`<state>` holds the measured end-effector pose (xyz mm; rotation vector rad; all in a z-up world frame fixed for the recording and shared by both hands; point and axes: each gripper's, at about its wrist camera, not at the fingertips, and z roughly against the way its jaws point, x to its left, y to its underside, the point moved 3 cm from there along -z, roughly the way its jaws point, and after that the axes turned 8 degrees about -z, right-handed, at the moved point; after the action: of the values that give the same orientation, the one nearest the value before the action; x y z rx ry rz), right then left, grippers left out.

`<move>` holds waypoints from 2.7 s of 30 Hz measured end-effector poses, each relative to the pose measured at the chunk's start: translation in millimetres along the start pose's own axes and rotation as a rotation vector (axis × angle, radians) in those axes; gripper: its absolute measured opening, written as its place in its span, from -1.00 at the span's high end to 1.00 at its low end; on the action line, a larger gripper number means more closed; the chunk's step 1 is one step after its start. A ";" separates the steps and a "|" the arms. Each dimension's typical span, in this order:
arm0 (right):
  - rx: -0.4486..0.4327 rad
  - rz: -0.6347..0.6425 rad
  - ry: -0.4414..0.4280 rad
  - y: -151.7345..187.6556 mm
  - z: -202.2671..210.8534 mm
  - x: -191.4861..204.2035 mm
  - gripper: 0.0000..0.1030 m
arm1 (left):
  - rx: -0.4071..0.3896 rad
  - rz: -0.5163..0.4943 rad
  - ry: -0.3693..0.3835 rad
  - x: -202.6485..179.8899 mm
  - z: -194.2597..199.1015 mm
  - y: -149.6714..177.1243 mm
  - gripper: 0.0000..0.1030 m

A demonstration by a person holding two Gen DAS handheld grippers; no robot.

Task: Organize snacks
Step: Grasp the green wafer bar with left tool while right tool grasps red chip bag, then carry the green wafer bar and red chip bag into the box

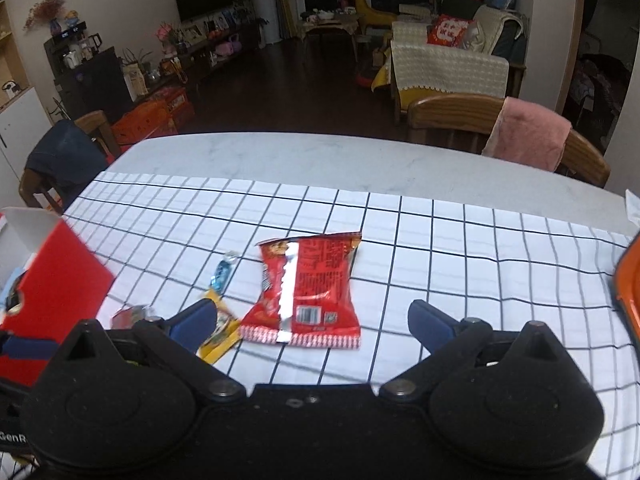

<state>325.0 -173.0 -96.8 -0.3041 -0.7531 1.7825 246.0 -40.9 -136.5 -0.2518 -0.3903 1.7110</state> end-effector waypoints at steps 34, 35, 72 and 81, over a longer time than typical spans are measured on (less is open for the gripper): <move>0.103 0.021 0.066 -6.6 -100.5 18.4 -0.36 | 0.105 0.136 -0.054 5.2 -60.9 -11.9 0.11; 0.103 0.027 0.066 -6.3 -99.8 19.5 -0.35 | 0.103 0.134 -0.049 4.5 -60.8 -12.5 0.15; 0.068 -0.069 0.014 50.8 62.9 14.6 -0.35 | 0.019 -0.031 0.119 26.0 37.8 33.1 0.19; 0.020 -0.085 0.006 59.2 109.3 54.1 -0.35 | -0.046 -0.075 0.142 56.6 88.7 43.2 0.19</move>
<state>201.2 -170.3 -41.8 -0.2604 -0.7339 1.7077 163.0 -1.7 -69.3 -0.3854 -0.3300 1.6017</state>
